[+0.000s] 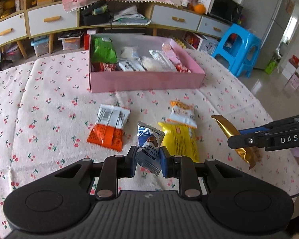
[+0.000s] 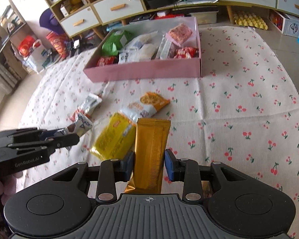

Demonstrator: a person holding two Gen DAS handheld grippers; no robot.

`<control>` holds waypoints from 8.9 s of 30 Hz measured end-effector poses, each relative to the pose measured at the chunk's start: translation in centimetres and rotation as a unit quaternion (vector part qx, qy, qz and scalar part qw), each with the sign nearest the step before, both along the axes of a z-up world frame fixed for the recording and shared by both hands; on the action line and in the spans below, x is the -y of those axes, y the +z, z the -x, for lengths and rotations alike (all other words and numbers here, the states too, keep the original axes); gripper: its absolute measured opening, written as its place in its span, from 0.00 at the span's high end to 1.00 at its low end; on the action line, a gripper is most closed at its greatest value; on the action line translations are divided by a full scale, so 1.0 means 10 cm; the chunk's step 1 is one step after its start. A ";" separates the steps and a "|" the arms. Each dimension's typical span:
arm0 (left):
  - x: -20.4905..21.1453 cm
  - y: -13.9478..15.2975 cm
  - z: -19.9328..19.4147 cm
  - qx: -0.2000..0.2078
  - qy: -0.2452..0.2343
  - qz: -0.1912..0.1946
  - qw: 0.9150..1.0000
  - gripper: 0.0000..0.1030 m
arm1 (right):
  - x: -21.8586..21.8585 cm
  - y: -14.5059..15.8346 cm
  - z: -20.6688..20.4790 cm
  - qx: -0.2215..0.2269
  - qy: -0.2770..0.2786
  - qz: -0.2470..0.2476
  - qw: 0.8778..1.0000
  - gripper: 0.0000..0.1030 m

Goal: Organize snacks
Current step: 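Grasp the silver-blue packet with the left tool while the right tool grasps the gold bar, then carry both packets into the pink box and open both tools, then move the left tool over the yellow packet while the right tool moves over the bread cake, then grasp the yellow packet with the left tool while the right tool grasps the bread cake, then carry the yellow packet and bread cake into the pink box and open both tools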

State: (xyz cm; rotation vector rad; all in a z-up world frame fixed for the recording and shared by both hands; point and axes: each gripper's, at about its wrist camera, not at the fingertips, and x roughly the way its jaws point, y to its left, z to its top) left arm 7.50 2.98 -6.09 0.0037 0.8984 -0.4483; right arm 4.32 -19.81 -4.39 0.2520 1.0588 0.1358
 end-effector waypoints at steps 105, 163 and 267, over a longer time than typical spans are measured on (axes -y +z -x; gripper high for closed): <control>0.05 0.21 -0.56 0.051 0.093 -0.022 0.994 0.04 | 0.60 0.15 -0.71 0.051 -0.141 -0.065 0.987 0.21; 0.88 -0.37 0.00 -0.025 -0.027 -0.124 0.992 0.26 | 0.56 -0.35 0.04 -0.149 -0.067 0.052 0.985 0.21; 0.13 0.10 -1.13 0.077 0.147 0.048 0.985 0.51 | 0.31 -0.12 -1.46 0.091 -0.175 -0.160 0.967 0.65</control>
